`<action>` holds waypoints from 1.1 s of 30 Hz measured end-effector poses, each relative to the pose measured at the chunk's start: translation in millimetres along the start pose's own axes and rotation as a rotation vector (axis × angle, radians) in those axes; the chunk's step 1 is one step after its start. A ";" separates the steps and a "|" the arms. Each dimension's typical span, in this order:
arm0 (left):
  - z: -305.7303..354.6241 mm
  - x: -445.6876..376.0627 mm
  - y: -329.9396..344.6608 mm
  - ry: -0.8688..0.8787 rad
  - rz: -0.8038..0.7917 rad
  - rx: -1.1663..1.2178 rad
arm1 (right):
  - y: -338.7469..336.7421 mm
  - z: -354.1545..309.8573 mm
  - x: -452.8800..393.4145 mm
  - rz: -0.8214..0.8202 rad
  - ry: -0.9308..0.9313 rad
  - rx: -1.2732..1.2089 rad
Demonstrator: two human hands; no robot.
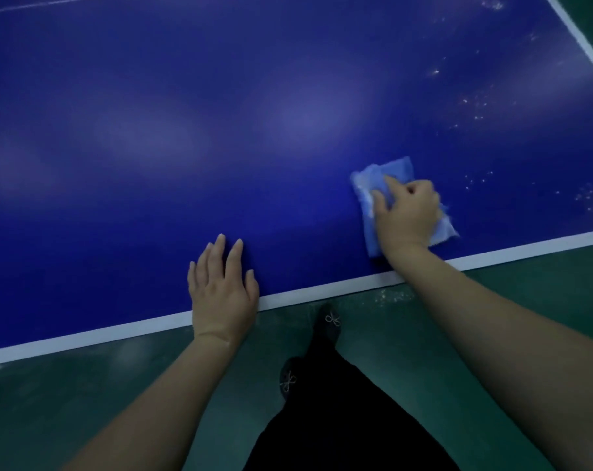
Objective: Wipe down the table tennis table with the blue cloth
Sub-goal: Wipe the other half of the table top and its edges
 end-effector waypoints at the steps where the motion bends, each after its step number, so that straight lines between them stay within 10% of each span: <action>1: 0.8 -0.2 -0.1 -0.001 0.006 -0.005 | -7.8 10.7 7.3 0.038 0.057 0.007; 8: 2.6 -1.2 -1.0 -0.035 -0.034 0.008 | 30.9 -136.6 62.4 -0.223 -0.595 -0.224; 16: 25.0 7.6 0.9 -0.217 0.003 0.014 | 5.3 22.8 -47.5 0.008 -0.053 -0.024; 22: 119.2 -3.8 30.1 -0.148 -0.024 0.049 | -10.2 14.8 -15.5 -0.164 -0.536 -0.196; 29: 200.0 -26.3 58.4 -0.182 -0.036 0.055 | -44.9 164.8 -106.5 0.034 -0.006 -0.018; 33: 206.2 -25.9 61.9 -0.228 -0.017 -0.001 | -29.7 112.7 -74.0 -0.133 -0.346 -0.162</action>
Point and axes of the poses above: each hand's wrist, its own x-axis away from the middle knuckle, its own y-axis out of the palm, z = x × y, the point moved 9 cm from there along -x, towards the middle knuckle, and after that the axes turned 10 degrees about z, right-handed, at the moved point
